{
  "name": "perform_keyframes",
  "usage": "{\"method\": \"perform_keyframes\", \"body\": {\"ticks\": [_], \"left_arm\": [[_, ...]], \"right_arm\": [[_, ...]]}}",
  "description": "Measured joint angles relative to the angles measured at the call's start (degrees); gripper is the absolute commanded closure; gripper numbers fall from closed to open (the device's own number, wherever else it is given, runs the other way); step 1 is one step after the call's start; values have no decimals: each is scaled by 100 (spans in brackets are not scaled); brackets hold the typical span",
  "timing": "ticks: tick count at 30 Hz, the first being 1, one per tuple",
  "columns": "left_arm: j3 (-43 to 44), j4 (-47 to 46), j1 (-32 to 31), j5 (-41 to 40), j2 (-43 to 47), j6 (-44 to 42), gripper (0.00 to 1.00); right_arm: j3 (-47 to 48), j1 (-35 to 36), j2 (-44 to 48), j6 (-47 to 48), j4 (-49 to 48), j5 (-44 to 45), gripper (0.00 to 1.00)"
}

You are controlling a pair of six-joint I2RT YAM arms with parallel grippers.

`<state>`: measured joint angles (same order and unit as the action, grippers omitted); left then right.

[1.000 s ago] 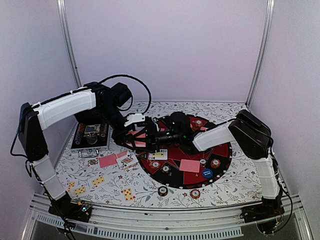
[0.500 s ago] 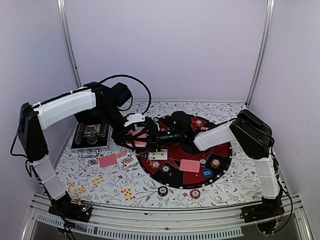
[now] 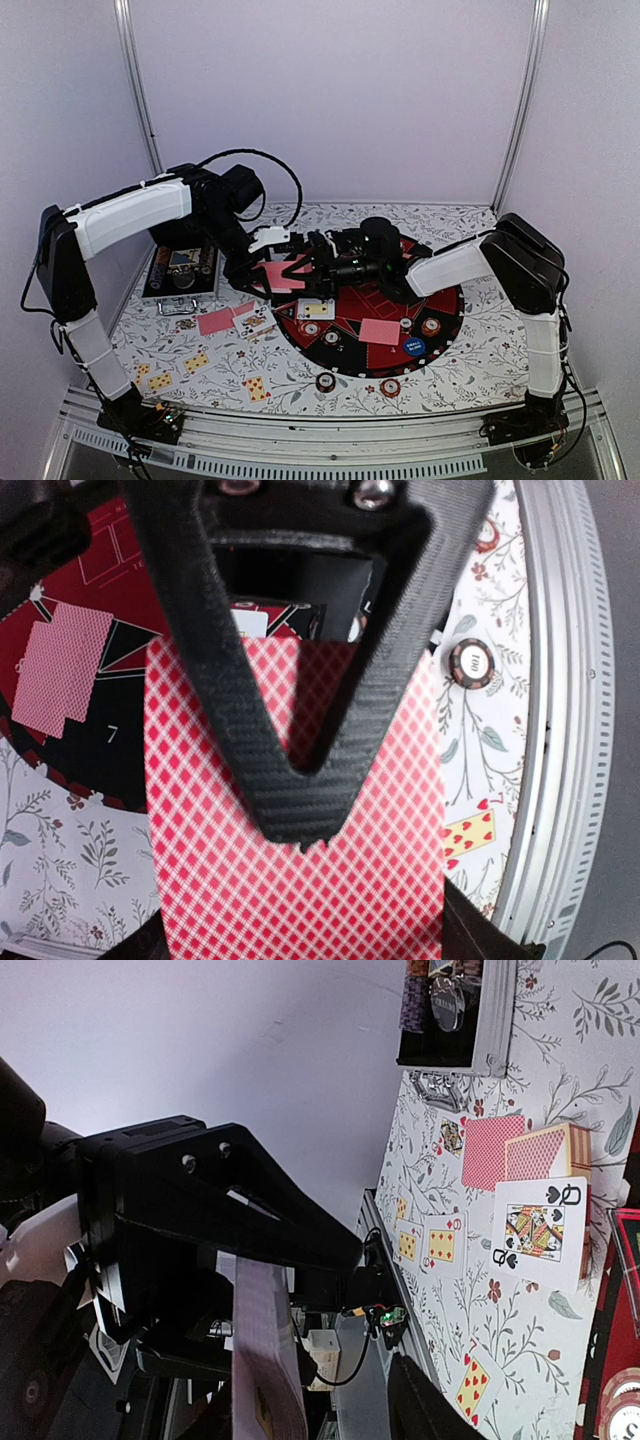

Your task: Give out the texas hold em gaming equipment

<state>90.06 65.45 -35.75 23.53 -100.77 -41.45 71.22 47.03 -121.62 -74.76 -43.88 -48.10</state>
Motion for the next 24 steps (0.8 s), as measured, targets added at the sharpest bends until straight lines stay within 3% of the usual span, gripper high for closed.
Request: {"method": "perform_keyframes", "body": {"ticks": [4,24], "left_arm": [[0,4,2,-4,0,-2,71],[0,-2,2,9,0,-2,72]], "right_arm": [[-125,-17,133,13,13,0,71],[-706,-245,824,61,232,37,99]]}}
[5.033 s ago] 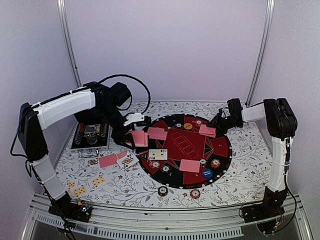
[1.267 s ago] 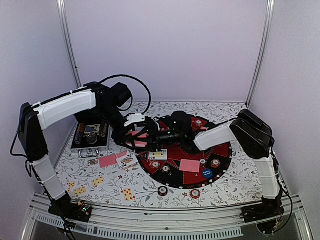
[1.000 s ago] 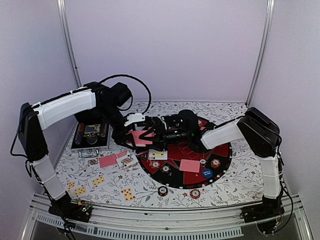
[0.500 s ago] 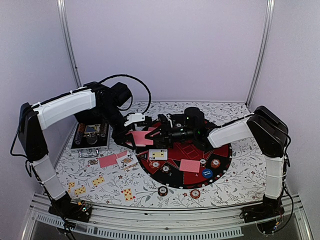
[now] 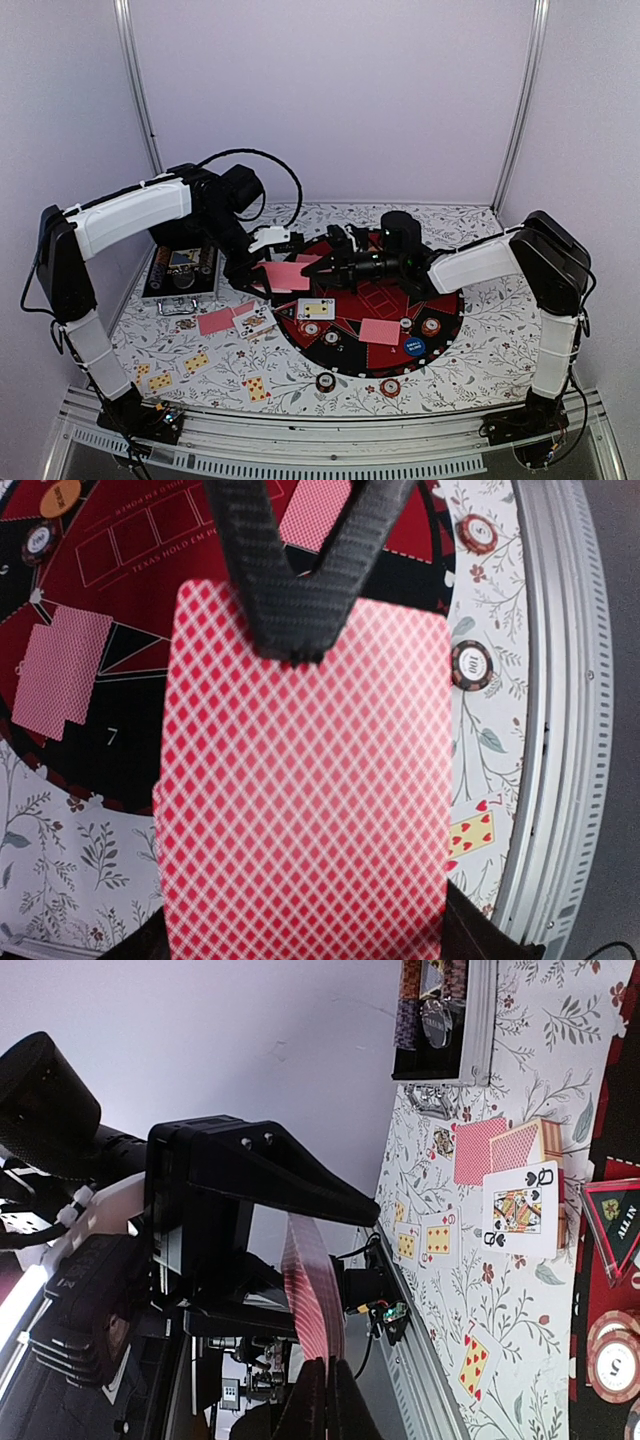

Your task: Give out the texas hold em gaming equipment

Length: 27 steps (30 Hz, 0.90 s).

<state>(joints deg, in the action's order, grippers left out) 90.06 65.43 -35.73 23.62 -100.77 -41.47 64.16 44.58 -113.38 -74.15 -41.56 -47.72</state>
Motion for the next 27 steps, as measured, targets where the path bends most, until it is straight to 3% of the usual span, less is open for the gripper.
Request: {"method": "perform_keyframes", "body": {"ticks": [17,27], "left_arm": [[0,31,2,-9,0,0,72],[4,37,0,-7,0,0,72]], "right_arm": [[-2124,-1036,1679,170,339,-275,100],[-3244,-1843,2780,1235,1971,-210,100]]}}
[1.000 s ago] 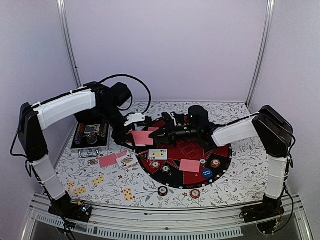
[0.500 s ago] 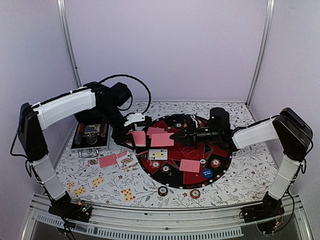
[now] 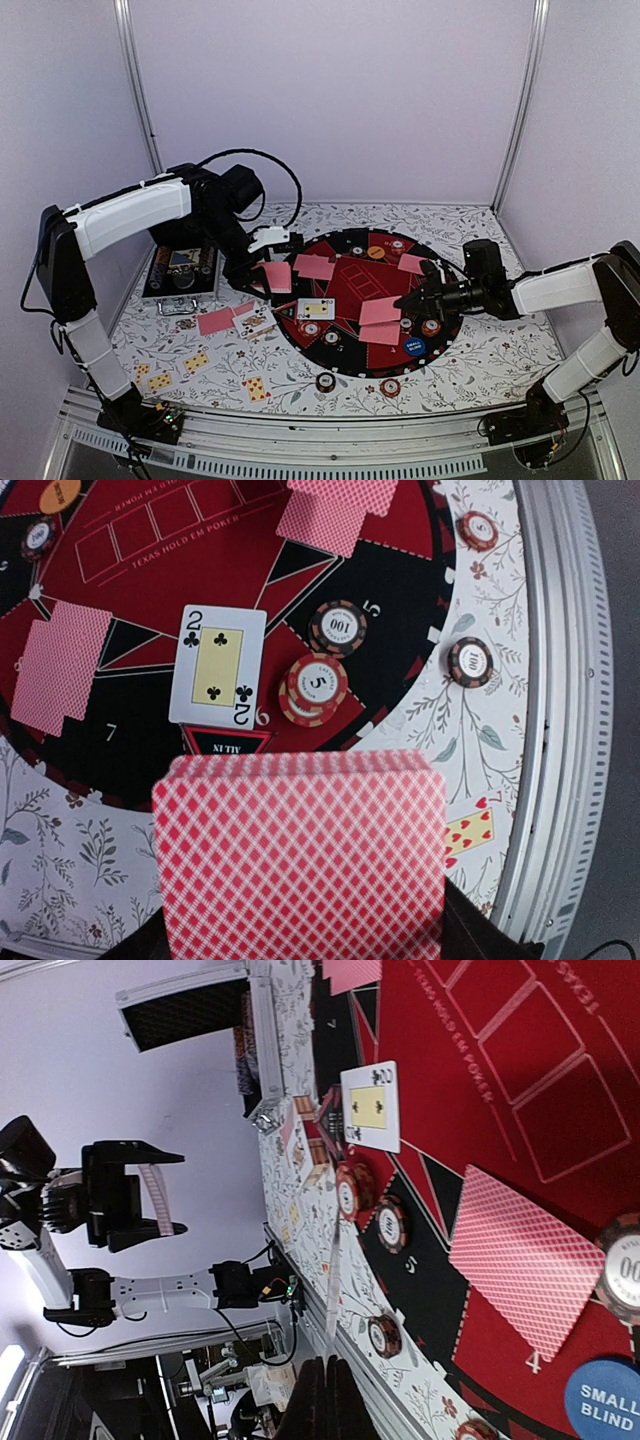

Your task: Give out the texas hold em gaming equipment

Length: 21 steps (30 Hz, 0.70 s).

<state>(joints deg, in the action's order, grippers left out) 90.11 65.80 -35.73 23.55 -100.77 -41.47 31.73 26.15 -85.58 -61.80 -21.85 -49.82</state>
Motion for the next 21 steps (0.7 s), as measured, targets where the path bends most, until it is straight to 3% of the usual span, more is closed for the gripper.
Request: {"method": "perform_keyframes", "body": {"ticks": [7,11,21], "left_arm": [[2,0,0,0,0,0,72],[7,7,0,2,0,0,72],[39,17,0,2,0,0,72]], "right_arm": [[-190,-109,-39,645,752,190,100],[-76,-109,-271,933,1113,422,94],[555,-109,-199,1650,2649,1325,62]]}}
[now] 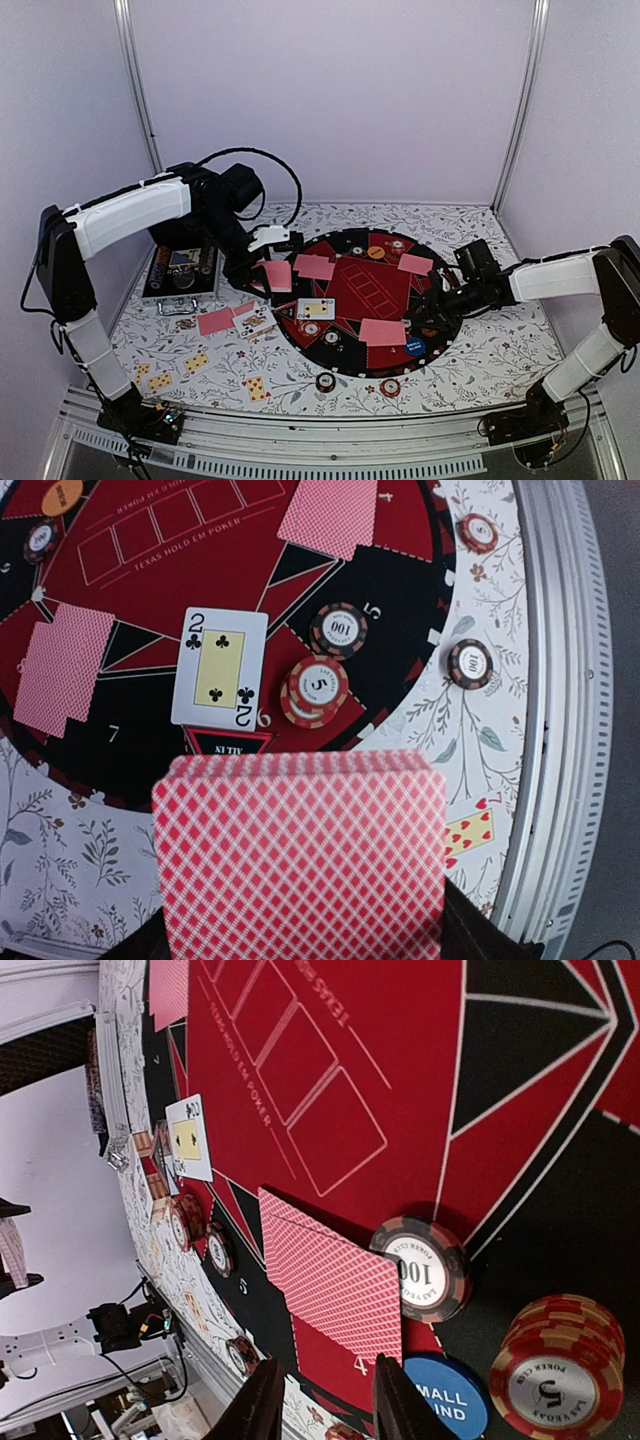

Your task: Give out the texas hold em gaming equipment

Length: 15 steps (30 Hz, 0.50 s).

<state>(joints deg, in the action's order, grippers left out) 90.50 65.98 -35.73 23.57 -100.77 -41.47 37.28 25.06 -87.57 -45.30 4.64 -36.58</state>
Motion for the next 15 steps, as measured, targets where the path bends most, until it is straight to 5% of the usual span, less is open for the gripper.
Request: {"method": "perform_keyframes", "body": {"ticks": [9,15], "left_arm": [[11,-4,0,7,0,2,72],[11,-9,0,35,0,26,72]], "right_arm": [[540,81,866,208,704,490,23],[763,863,778,-315,-227,177,17]]}}
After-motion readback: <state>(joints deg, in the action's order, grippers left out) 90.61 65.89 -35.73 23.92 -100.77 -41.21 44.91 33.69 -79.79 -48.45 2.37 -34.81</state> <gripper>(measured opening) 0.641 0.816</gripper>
